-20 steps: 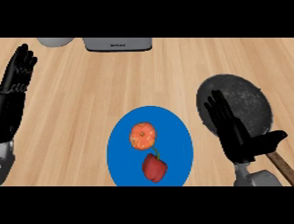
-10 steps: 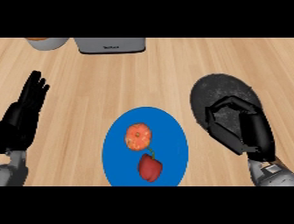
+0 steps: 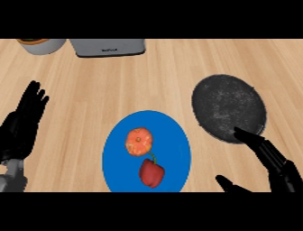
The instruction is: Pick the bell pepper from the plate and place it in the pan
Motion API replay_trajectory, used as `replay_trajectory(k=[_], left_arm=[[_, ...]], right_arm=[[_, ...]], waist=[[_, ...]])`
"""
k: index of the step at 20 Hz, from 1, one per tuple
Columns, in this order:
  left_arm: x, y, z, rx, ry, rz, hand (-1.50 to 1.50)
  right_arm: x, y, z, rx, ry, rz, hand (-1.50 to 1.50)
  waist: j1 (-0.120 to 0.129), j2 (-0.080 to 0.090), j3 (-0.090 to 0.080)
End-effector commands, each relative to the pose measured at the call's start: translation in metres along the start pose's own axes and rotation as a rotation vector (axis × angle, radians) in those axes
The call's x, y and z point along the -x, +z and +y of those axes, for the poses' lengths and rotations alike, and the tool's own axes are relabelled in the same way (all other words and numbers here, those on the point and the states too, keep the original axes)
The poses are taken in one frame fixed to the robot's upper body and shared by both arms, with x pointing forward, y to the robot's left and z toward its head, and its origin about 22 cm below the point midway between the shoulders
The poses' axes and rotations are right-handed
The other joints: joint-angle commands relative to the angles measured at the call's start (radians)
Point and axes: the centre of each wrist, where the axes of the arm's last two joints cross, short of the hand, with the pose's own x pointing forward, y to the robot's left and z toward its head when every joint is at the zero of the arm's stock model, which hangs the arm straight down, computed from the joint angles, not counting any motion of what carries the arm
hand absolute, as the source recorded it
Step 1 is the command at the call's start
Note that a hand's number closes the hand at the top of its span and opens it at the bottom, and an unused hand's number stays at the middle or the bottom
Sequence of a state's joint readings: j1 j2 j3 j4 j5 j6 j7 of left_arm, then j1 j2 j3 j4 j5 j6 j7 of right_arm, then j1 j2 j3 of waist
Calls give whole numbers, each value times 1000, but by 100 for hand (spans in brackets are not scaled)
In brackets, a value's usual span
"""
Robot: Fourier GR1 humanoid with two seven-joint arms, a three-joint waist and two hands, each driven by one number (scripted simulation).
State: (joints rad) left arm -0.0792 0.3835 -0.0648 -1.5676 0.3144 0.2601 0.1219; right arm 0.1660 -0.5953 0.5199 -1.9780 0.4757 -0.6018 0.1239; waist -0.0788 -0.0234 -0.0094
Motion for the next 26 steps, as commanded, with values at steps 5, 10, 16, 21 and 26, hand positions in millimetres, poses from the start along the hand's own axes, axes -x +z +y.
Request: replay_trajectory(k=[5, 10, 16, 21, 26], left_arm=[[-12, -1, -10, 46, 11, -7, 0], [-26, -17, -21, 77, 7, -31, 0], [-23, -19, -39, 94, -2, -16, 0], [-25, -11, -39, 112, 16, -22, 0], [-14, -17, -29, 96, 13, -17, 0]], right_arm=[[-65, 12, -28, -94, 258, 43, -150], [-88, 1, -29, -218, 475, 122, -150], [-115, -13, -2, -426, 609, 232, -150], [-124, -6, 37, -667, 676, 354, -150], [-148, -15, 72, -692, 718, 342, -150]], waist=[[59, 14, 1], [81, 24, -1], [104, 31, 2], [108, 25, 4], [92, 25, 5]])
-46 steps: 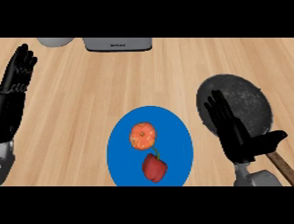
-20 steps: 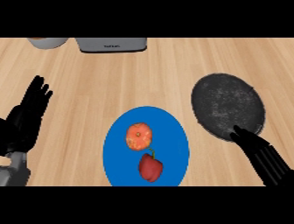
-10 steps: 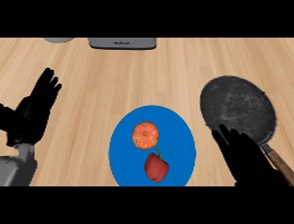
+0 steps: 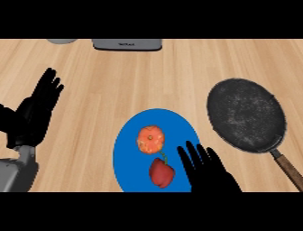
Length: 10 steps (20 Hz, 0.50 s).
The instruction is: Pick the bell pepper from the plate and place it in the pan
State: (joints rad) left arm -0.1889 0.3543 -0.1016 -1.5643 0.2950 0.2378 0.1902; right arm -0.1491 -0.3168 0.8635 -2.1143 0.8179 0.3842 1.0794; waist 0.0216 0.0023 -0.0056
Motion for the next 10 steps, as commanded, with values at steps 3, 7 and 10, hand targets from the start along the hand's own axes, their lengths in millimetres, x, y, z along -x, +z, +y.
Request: replay_trajectory(k=[3, 7, 10], left_arm=[[8, 1, 5, -12, 10, 12, 0], [7, 2, 11, -14, 1, 16, 0], [5, 0, -3, -19, 5, -1, 0]], right_arm=[[-33, -7, 4, -81, 220, 146, -150], [-51, -6, 7, -33, 297, 185, -150], [-68, -17, 8, -36, 312, 198, -150]], waist=[[-11, -4, 1], [-17, -11, -1], [-20, -9, 1]])
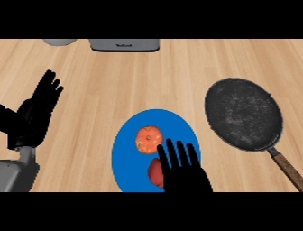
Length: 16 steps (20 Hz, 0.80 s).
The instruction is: Pick the bell pepper from the plate and place it in the pan
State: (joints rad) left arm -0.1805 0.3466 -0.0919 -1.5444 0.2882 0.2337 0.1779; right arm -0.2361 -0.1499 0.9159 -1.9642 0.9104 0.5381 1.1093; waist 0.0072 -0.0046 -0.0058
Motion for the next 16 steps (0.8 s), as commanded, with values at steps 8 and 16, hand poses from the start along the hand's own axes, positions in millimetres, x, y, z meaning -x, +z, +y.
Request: replay_trajectory(k=[8, 16], left_arm=[[5, -2, -5, -4, -1, -15, 0], [2, 8, 1, 11, 17, 0, 0]], right_arm=[[-43, -24, 2, -45, 173, 210, -150], [-38, -48, 1, -80, 165, 312, -150]], waist=[[-1, 5, 3], [11, 3, 4]])
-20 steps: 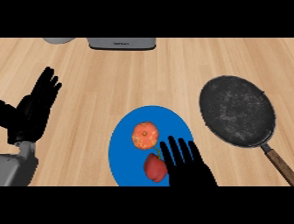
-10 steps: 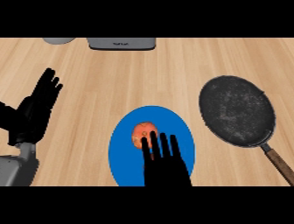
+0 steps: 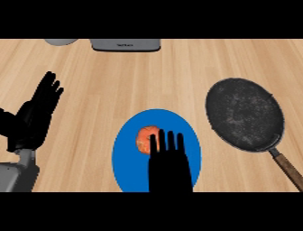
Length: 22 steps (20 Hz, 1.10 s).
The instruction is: Pick the bell pepper from the plate and place it in the pan
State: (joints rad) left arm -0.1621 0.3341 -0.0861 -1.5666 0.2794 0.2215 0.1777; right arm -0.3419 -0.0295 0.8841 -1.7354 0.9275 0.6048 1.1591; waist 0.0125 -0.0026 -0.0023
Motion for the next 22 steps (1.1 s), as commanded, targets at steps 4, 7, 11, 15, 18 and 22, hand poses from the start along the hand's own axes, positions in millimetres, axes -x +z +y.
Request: replay_trajectory(k=[4, 7, 11, 15, 18, 22], left_arm=[[-11, -6, -2, 2, 15, -4, 0], [5, -8, 8, -12, -3, 14, 0], [-5, 5, -2, -20, -3, 1, 0], [-3, -3, 15, -11, -9, -4, 0], [2, 7, 4, -7, 6, 7, 0], [-5, 0, 4, 3, 10, -1, 0]], right_arm=[[-13, -19, -6, -34, 32, 202, -150], [-18, -14, 12, -75, 34, 206, -150], [-11, -36, 18, -91, 44, 212, -150], [-16, -37, 12, -74, 31, 213, -150], [-15, -43, 22, -69, -5, 199, -150], [-19, -56, 31, -87, -18, 200, -150]], waist=[[2, 3, 1], [-5, 3, 1], [-2, 2, 2], [-3, 3, 2], [-3, 2, 2], [1, 3, 2]])
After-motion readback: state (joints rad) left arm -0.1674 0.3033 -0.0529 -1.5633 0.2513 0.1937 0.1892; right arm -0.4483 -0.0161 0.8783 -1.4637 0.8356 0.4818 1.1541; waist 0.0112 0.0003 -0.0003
